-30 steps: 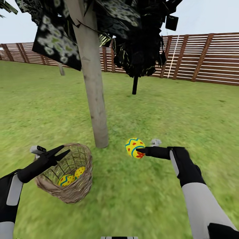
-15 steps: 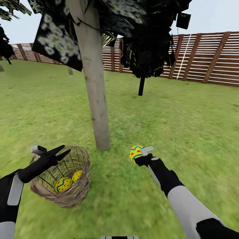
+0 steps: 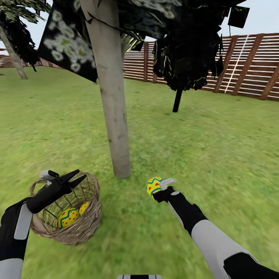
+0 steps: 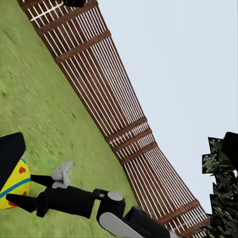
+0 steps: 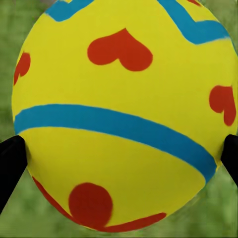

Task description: Take the three Easter eggs out of the wicker basket on the lawn in the garden, then place them on the lawn next to a single tree (choose any tree) so that all three eggs are next to the same tree and none are left in the basket.

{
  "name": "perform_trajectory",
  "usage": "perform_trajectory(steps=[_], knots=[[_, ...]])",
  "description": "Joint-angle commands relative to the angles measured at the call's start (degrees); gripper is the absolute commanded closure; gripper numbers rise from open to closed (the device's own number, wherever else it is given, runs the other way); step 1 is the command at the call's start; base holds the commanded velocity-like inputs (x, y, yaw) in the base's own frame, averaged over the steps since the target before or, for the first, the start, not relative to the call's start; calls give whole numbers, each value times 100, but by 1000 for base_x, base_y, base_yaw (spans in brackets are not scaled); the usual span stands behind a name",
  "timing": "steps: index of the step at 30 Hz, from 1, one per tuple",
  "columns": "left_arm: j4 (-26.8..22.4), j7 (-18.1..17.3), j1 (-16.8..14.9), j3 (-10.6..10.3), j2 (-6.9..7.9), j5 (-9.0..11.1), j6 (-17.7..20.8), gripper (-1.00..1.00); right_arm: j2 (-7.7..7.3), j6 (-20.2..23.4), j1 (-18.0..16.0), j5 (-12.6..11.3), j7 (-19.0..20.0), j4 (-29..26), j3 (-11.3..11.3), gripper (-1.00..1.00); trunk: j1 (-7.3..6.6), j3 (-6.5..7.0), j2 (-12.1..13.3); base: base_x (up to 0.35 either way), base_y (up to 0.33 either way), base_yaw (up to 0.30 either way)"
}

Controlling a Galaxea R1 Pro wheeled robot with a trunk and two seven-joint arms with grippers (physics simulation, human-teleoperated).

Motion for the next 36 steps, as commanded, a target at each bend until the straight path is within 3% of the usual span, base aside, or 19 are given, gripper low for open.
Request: perform_trajectory(steps=[1,3,6,18,24,36], knots=[[-3,-6,-4,1,-5,10,42,-100,3,-182,0,70,29,94,253,100,1,-8,-2,219,-289,272],[2,-6,-4,1,-10,10,42,-100,22,-660,22,54,29,328,420,100,1,-13,-2,215,-268,182],[15,-6,-4,9,-69,14,35,-100,70,-957,118,67,41,439,457,100,1,-14,-2,83,-91,33],[-4,-11,-4,6,-79,18,33,-100,112,-1007,140,58,-197,457,462,100,1,-14,-2,10,-236,272],[-12,-15,-4,1,-257,19,26,-100,298,-1016,140,1,-873,486,462,100,1,-14,-2,182,-304,298],[-4,-22,-4,3,-294,19,16,-100,415,-1236,149,4,-929,629,462,100,1,-14,-2,51,-59,298]])
